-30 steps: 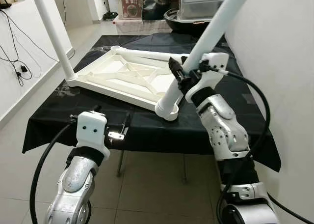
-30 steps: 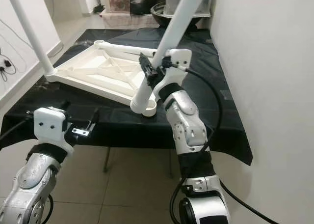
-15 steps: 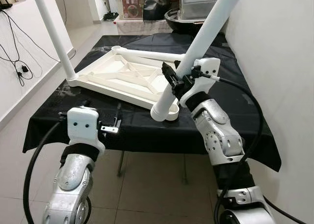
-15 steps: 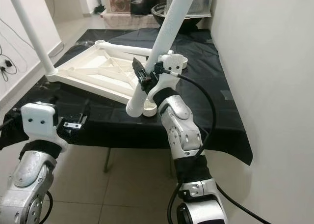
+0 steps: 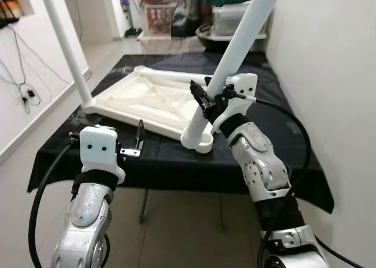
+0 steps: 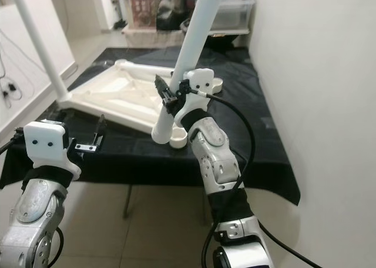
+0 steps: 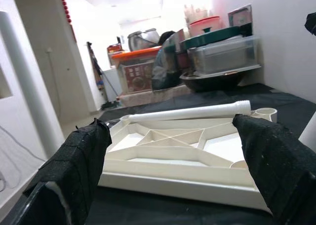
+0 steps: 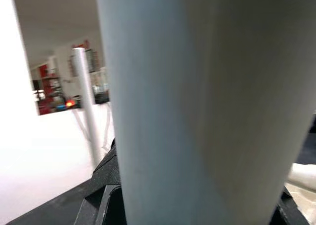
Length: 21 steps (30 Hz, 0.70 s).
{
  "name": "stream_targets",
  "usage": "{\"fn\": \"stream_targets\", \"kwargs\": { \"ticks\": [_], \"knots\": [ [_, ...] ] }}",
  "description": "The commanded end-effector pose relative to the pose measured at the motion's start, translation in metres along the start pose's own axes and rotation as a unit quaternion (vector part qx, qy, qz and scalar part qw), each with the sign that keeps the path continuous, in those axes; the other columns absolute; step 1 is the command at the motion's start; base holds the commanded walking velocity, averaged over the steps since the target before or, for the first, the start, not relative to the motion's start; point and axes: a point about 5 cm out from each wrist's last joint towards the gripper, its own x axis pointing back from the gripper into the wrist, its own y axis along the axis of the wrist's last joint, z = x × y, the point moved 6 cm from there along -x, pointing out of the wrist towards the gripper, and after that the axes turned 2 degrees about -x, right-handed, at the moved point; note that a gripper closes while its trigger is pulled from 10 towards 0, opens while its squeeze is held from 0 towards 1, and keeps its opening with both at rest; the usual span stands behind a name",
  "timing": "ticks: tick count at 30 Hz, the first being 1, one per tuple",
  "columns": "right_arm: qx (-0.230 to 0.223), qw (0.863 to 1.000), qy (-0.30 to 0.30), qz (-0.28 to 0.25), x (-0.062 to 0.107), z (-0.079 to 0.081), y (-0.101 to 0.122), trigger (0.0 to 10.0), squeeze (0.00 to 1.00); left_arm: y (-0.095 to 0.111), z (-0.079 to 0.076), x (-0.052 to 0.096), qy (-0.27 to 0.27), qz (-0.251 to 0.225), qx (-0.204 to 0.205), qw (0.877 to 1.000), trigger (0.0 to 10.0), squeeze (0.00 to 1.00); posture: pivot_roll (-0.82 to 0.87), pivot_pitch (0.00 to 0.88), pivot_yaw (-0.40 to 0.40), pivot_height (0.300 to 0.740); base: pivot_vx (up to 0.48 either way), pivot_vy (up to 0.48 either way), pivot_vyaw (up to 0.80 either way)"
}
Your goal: Building children table
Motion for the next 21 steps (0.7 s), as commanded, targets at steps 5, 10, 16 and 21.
{"fn": "stream_targets", "kwargs": {
  "ticks": [5,10,16,21],
  "knots": [
    [-0.001,1.000,-0.002,-0.004,-0.0012,0.0002,0.0008,10.0,0.00,-0.0026,0.0005,0.0003,0.001,0.005,-0.006,1.000,10.0,0.00,0.00,0.024,0.037,0.740,0.360,0.000,0.00],
    [-0.002,1.000,-0.005,-0.006,-0.0005,-0.0008,0.0007,10.0,0.00,-0.0028,0.0003,0.0005,0.001,0.006,-0.005,1.000,10.0,0.00,0.00,0.024,0.037,0.740,0.290,0.000,-0.24],
    [-0.002,1.000,-0.007,-0.010,-0.0007,-0.0022,0.0025,10.0,0.00,-0.0010,0.0002,-0.0008,0.003,0.005,-0.004,1.000,10.0,0.00,0.00,0.032,0.034,0.740,0.000,0.000,0.00],
    [-0.001,1.000,-0.006,-0.011,-0.0018,-0.0023,0.0032,10.0,0.00,-0.0026,0.0039,-0.0021,0.011,0.009,-0.002,1.000,10.0,0.00,0.00,0.032,0.034,0.740,0.000,0.000,0.00]
  ]
}}
